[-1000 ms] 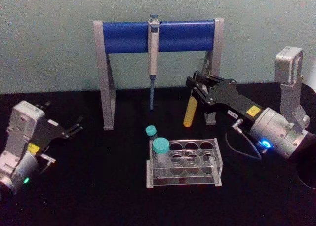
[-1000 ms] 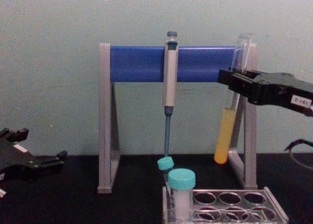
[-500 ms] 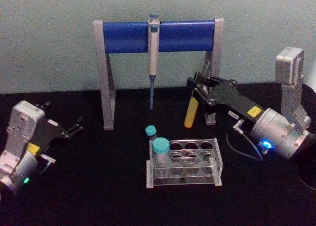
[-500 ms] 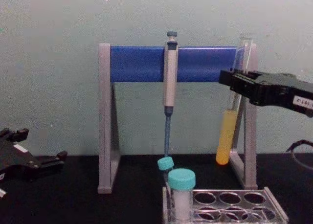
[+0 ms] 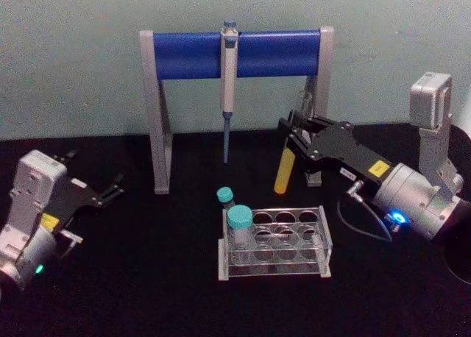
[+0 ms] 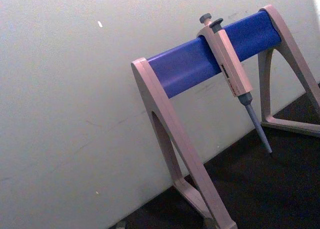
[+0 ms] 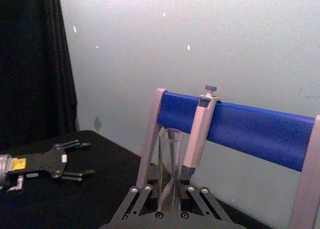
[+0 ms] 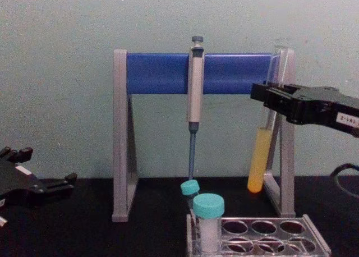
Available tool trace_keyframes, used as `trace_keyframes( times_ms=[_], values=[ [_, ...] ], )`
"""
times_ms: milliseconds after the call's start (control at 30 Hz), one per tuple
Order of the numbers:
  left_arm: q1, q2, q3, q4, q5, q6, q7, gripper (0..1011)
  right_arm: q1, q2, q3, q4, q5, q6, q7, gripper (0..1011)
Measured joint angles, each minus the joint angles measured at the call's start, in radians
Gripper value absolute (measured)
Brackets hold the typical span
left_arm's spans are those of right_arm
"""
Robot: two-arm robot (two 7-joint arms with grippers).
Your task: Pick up the test tube from the test tube rack, shake it, then place it back into the test tube rack.
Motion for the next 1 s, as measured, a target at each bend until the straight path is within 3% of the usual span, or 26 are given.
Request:
trace_keyframes(
  times_ms=[600, 1000],
  values=[
    [0.0, 0.0, 0.0, 0.0, 0.0, 0.0, 0.0, 1001, -0.047, 0.057, -0.023, -0.081, 0.091, 0.024, 0.084, 225],
    [0.0, 0.0, 0.0, 0.0, 0.0, 0.0, 0.0, 1001, -0.056, 0.078, -0.06, -0.076, 0.073, 0.019, 0.072, 225]
  ],
)
